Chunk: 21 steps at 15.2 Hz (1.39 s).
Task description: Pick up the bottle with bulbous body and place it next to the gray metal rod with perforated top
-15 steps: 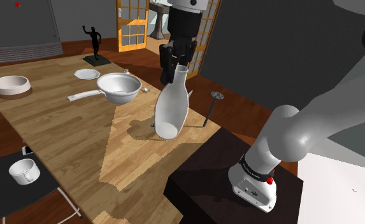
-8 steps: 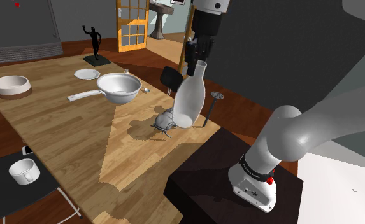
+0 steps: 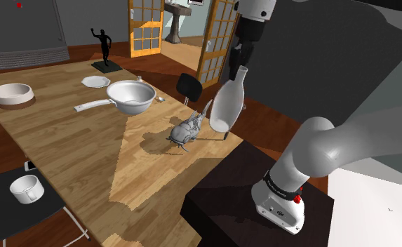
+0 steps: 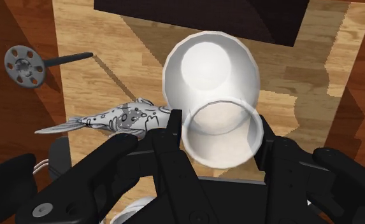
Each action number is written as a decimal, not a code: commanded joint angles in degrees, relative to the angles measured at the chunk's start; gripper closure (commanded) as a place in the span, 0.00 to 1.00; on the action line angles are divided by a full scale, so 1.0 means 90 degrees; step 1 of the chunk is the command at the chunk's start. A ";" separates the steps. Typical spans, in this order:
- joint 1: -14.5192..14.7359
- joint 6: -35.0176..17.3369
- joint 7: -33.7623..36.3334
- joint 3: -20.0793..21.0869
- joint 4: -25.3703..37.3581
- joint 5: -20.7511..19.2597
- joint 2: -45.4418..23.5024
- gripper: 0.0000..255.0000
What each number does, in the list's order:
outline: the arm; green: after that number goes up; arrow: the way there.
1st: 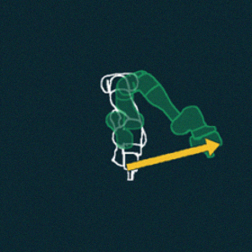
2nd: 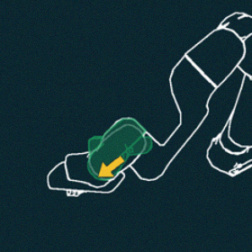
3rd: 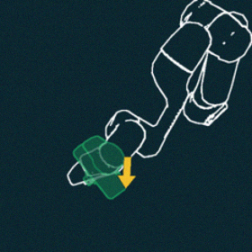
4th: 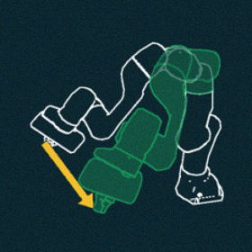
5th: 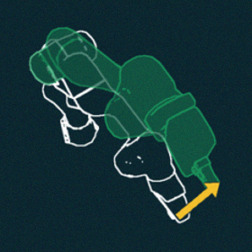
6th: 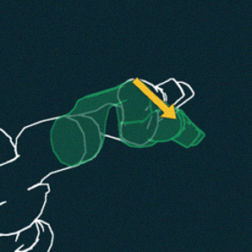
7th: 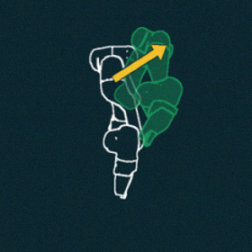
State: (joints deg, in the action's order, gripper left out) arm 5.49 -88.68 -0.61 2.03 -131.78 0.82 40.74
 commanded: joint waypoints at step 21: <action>-0.0926 -0.0102 -0.3431 -0.3092 0.0787 -0.1926 -0.0516 1.00</action>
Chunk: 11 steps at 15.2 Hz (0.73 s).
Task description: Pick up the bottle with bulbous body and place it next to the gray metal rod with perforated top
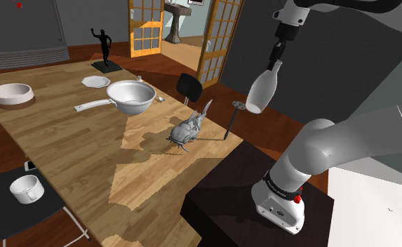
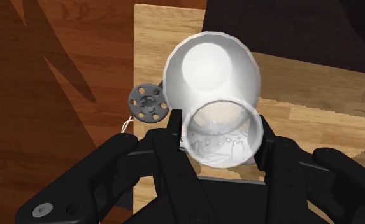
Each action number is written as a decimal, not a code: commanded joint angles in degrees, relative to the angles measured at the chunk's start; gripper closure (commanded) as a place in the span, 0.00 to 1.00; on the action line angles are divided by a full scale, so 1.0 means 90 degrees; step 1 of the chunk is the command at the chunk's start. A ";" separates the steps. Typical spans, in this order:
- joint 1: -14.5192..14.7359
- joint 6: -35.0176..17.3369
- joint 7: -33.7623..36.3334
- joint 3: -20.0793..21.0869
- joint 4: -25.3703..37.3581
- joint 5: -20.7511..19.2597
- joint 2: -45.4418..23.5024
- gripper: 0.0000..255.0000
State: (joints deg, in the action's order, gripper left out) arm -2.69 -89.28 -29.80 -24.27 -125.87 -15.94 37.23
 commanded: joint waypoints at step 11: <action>-0.0083 -0.0667 -0.0913 -0.0996 0.0160 -0.0305 -0.0619 1.00</action>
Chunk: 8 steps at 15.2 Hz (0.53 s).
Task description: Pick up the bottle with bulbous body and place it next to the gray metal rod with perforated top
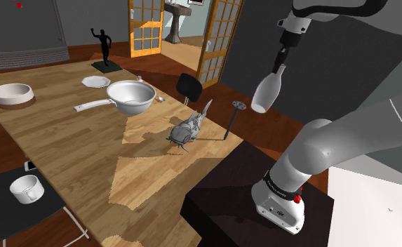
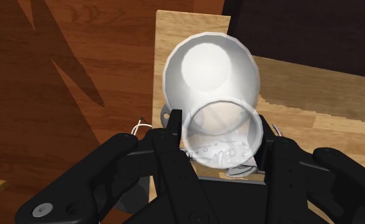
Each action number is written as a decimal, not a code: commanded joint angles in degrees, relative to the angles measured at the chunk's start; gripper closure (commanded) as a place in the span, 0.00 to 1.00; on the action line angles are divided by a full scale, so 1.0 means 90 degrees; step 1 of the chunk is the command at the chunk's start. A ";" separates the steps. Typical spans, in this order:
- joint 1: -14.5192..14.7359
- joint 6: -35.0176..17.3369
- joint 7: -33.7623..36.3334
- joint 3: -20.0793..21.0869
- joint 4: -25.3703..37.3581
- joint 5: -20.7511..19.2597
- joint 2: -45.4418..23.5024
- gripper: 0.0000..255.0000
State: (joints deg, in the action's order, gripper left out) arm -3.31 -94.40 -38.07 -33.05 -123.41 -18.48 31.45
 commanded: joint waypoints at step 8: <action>-0.0061 -0.0763 0.0065 -0.0176 -0.0785 -0.0141 0.0036 1.00</action>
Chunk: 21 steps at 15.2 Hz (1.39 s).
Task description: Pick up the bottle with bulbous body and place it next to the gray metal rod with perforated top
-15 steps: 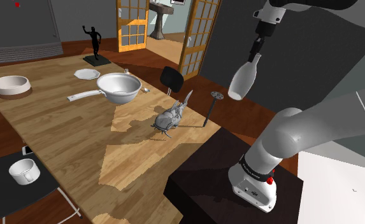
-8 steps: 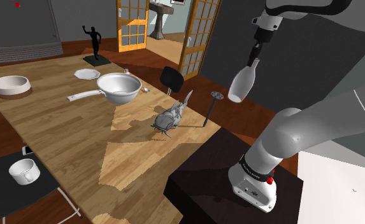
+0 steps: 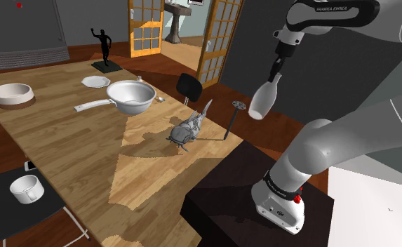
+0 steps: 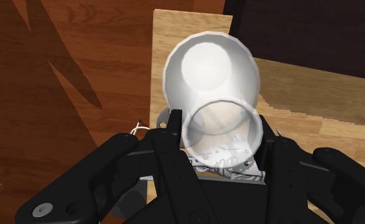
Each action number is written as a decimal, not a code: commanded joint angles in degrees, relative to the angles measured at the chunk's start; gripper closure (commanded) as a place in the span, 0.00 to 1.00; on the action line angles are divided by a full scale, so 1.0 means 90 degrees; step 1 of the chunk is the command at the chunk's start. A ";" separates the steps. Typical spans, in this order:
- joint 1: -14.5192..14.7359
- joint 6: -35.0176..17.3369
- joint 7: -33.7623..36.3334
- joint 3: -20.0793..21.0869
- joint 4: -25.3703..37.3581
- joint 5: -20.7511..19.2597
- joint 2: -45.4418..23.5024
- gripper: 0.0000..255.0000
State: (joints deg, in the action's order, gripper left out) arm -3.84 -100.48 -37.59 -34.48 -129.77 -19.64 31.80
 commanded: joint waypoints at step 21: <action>-0.0008 -0.1998 0.0060 -0.0617 -0.1484 -0.0261 -0.0505 1.00</action>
State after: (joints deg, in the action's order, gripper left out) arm -3.97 -117.42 -36.86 -39.55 -142.72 -21.93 27.81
